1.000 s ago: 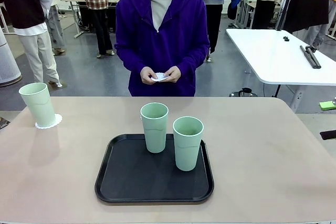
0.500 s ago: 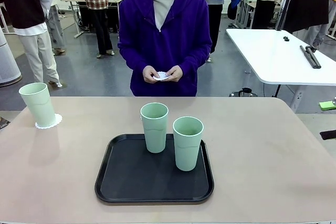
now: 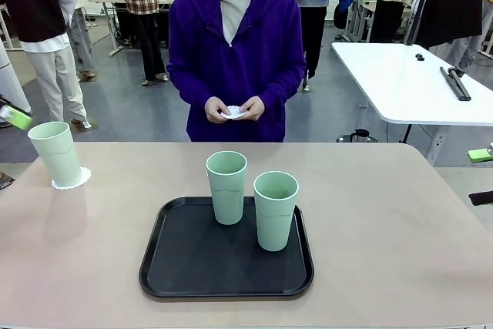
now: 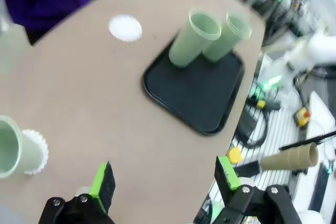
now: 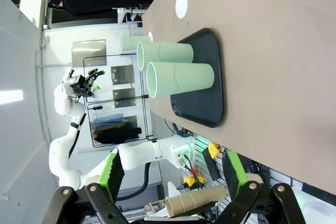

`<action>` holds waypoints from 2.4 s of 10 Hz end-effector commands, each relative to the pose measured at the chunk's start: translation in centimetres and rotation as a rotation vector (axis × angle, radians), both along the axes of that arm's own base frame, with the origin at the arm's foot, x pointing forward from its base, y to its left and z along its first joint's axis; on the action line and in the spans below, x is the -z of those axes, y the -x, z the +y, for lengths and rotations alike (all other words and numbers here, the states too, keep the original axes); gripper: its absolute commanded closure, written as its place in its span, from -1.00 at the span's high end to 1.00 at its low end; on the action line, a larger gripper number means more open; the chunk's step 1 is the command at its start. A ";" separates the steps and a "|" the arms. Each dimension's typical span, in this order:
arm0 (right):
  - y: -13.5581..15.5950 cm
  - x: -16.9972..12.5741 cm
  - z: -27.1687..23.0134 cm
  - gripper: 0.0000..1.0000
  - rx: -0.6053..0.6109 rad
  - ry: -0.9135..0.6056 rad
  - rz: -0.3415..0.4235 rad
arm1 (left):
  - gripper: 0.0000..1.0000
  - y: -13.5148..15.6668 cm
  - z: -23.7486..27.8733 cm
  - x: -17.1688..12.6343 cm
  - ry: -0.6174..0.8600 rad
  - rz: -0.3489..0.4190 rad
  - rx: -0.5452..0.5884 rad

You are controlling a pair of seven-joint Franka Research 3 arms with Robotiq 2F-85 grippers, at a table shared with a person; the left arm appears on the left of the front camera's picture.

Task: Place coasters on the table and set cups on them.
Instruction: Take one Reusable plastic cup from the Flat Tray and place it on a coaster set by the human.

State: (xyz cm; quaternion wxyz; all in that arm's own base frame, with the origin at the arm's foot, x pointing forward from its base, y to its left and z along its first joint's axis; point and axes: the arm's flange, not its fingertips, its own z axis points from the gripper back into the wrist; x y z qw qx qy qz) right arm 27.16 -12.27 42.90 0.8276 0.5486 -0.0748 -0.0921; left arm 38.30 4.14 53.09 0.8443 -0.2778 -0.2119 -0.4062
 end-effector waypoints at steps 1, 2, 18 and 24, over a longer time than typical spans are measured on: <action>-0.2 -0.1 0.0 1.00 0.004 -0.019 -0.006 | 1.00 -0.5 -4.2 1.5 -0.133 -0.055 0.079; -0.2 -0.1 0.0 1.00 0.004 -0.019 -0.006 | 1.00 -1.1 -6.1 2.0 -0.187 -0.085 0.113; -0.2 -0.1 0.0 1.00 0.004 -0.019 -0.006 | 1.00 -5.3 -18.0 14.1 -0.337 -0.144 0.310; -0.2 -0.1 0.0 1.00 0.004 -0.019 -0.006 | 1.00 -6.1 -16.8 16.3 0.252 -0.323 0.524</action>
